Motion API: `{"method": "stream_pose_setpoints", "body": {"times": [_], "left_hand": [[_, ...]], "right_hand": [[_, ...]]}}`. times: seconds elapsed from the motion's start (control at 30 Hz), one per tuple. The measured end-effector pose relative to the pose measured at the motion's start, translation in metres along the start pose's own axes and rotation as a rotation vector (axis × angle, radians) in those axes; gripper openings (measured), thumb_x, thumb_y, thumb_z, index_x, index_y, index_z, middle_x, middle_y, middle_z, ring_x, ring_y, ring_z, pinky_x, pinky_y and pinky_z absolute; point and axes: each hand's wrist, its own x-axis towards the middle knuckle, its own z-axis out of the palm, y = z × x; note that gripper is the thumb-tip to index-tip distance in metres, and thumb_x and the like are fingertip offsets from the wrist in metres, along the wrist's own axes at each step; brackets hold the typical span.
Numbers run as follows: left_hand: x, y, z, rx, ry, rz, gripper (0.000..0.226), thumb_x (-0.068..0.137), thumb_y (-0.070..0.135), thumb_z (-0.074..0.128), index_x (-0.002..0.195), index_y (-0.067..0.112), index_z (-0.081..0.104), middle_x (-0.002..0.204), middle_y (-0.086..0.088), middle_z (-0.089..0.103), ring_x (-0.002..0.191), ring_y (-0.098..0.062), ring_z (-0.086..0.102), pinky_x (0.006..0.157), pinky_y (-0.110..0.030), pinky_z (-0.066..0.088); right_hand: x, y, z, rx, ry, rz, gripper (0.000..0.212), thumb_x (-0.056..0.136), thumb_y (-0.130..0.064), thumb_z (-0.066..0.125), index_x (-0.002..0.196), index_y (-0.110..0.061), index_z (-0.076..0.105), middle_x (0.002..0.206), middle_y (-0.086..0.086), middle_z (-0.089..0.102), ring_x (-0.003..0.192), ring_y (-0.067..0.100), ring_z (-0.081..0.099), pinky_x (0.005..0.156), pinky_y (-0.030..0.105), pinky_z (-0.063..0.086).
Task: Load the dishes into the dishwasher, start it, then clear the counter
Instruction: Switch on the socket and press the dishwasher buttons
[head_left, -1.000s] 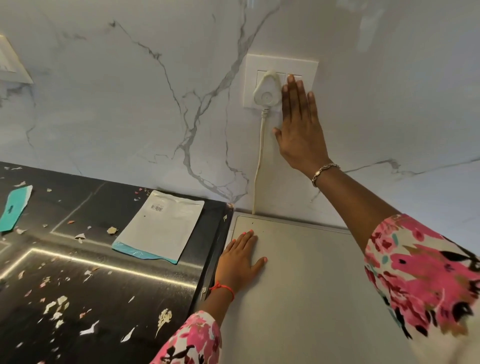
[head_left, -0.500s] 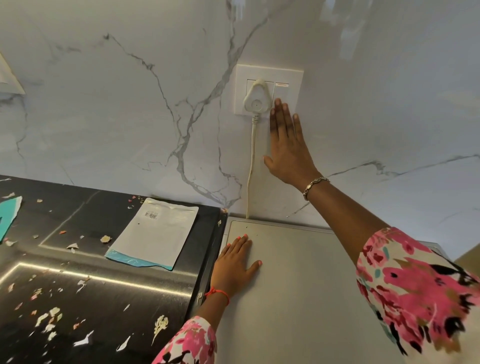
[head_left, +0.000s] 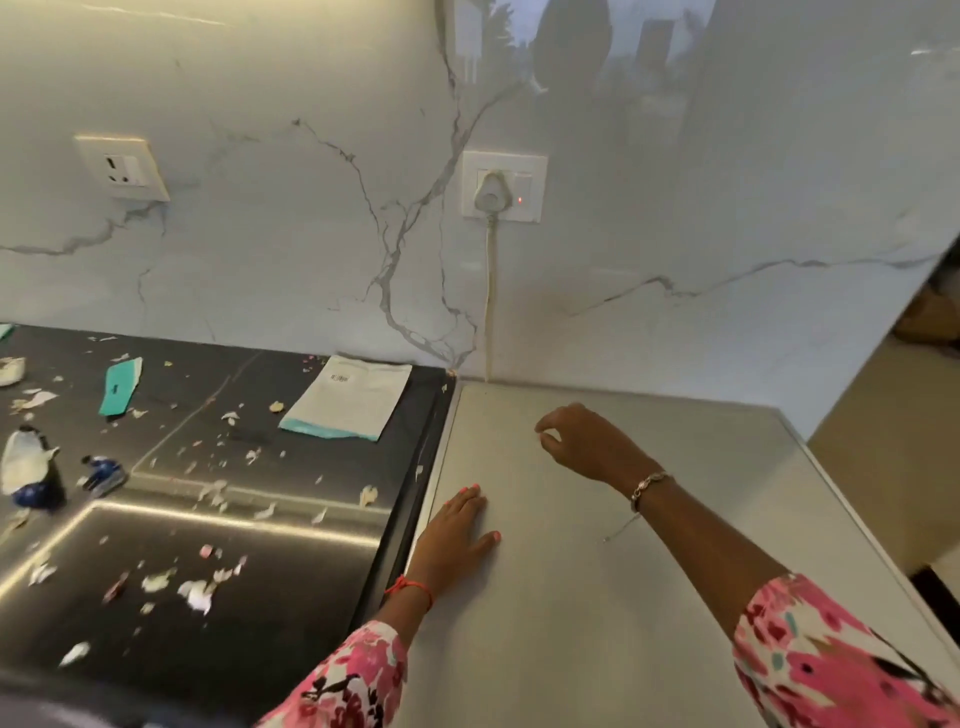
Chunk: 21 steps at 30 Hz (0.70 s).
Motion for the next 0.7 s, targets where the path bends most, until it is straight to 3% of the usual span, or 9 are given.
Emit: {"method": "stream_pose_setpoints", "body": {"times": [0.23,0.47,0.6,0.7], "left_hand": [[-0.154,0.027,0.007,-0.033,0.057,0.013,0.055,0.093,0.033,0.055,0.142,0.013,0.04,0.154,0.002,0.029,0.142,-0.011,0.025,0.113,-0.016,0.014],[-0.272,0.042,0.02,0.005,0.122,0.057,0.044,0.099,0.019,0.047,0.141,0.007,0.04,0.151,-0.008,0.035,0.141,-0.019,0.032,0.116,-0.025,0.02],[-0.318,0.034,0.033,0.07,0.141,0.114,0.049,0.099,0.011,0.043,0.145,0.01,0.027,0.154,0.0,0.018,0.145,-0.018,0.017,0.119,-0.023,0.009],[-0.342,0.017,0.042,0.128,0.13,0.136,0.057,0.099,0.01,0.042,0.147,0.011,0.011,0.156,0.001,0.005,0.146,-0.016,0.007,0.119,-0.018,-0.003]], "right_hand": [[-0.164,-0.051,0.051,0.175,-0.001,0.016,0.028,0.093,-0.013,0.047,0.111,-0.005,0.066,0.116,0.009,0.067,0.109,0.023,0.06,0.094,0.035,0.046],[-0.297,-0.088,0.094,0.284,0.141,0.037,0.023,0.091,-0.005,0.052,0.107,0.001,0.067,0.109,0.014,0.069,0.1,0.029,0.065,0.089,0.036,0.051],[-0.352,-0.11,0.123,0.228,0.25,-0.021,0.012,0.08,0.005,0.064,0.091,0.003,0.069,0.089,0.017,0.07,0.082,0.033,0.068,0.075,0.036,0.055],[-0.379,-0.126,0.156,0.139,0.306,-0.009,0.024,0.071,0.004,0.074,0.095,0.003,0.07,0.093,0.017,0.071,0.089,0.03,0.07,0.076,0.036,0.057]]}}
